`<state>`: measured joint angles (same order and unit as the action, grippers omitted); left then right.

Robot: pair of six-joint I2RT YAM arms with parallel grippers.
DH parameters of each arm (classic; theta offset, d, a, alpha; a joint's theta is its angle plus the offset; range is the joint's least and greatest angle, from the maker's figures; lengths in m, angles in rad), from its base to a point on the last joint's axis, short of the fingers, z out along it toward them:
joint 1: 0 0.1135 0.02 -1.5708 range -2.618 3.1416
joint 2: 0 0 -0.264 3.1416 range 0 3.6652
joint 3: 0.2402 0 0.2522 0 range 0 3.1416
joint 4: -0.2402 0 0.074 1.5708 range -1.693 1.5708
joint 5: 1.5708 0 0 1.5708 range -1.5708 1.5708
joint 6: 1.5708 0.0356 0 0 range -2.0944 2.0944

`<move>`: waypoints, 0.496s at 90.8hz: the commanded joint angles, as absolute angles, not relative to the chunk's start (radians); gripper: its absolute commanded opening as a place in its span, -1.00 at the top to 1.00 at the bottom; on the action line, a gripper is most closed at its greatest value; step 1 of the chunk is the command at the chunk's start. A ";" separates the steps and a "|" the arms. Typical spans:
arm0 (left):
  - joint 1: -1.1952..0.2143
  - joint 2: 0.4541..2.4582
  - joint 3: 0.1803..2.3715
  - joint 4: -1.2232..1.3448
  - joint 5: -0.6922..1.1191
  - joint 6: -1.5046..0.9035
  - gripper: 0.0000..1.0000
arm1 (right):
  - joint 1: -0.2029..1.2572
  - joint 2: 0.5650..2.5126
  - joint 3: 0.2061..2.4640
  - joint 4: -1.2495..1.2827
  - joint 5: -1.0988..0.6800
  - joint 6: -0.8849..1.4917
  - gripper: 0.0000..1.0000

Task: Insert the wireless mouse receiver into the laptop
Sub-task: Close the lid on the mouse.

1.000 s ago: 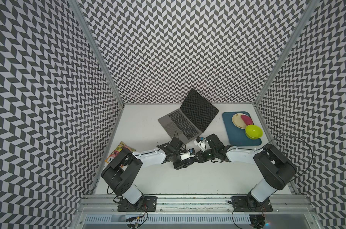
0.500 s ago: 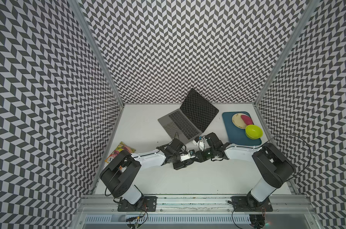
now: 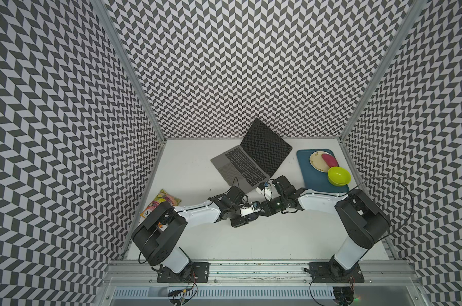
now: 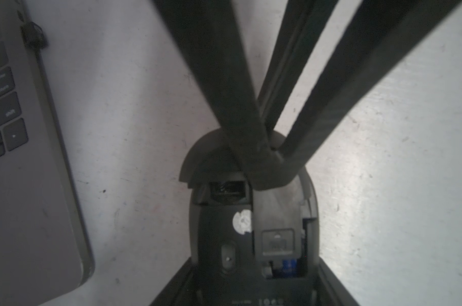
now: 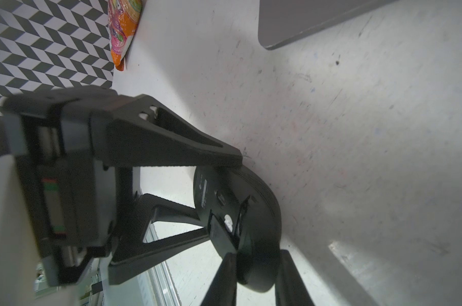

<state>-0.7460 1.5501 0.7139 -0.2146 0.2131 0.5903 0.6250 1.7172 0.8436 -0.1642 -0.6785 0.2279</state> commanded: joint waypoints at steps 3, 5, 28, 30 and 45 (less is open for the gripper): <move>-0.759 1.559 0.710 -0.187 0.245 0.584 -0.02 | 0.645 1.746 0.837 -0.185 -0.704 0.191 0.51; -0.759 1.559 0.709 -0.187 0.247 0.584 -0.03 | 0.645 1.746 0.836 -0.177 -0.708 0.196 0.51; -0.759 1.558 0.707 -0.185 0.257 0.582 -0.08 | 0.647 1.759 0.839 -0.125 -0.743 0.221 0.43; -0.759 1.558 0.708 -0.185 0.258 0.581 -0.08 | 0.647 1.759 0.838 -0.121 -0.744 0.221 0.41; -0.757 1.557 0.706 -0.178 0.257 0.577 -0.09 | 0.647 1.750 0.817 -0.082 -0.753 0.244 0.32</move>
<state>-0.7460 1.5501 0.7139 -0.2142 0.2195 0.5842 0.6262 1.7401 0.8394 -0.1345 -0.7040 0.2314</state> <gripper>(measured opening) 0.621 0.330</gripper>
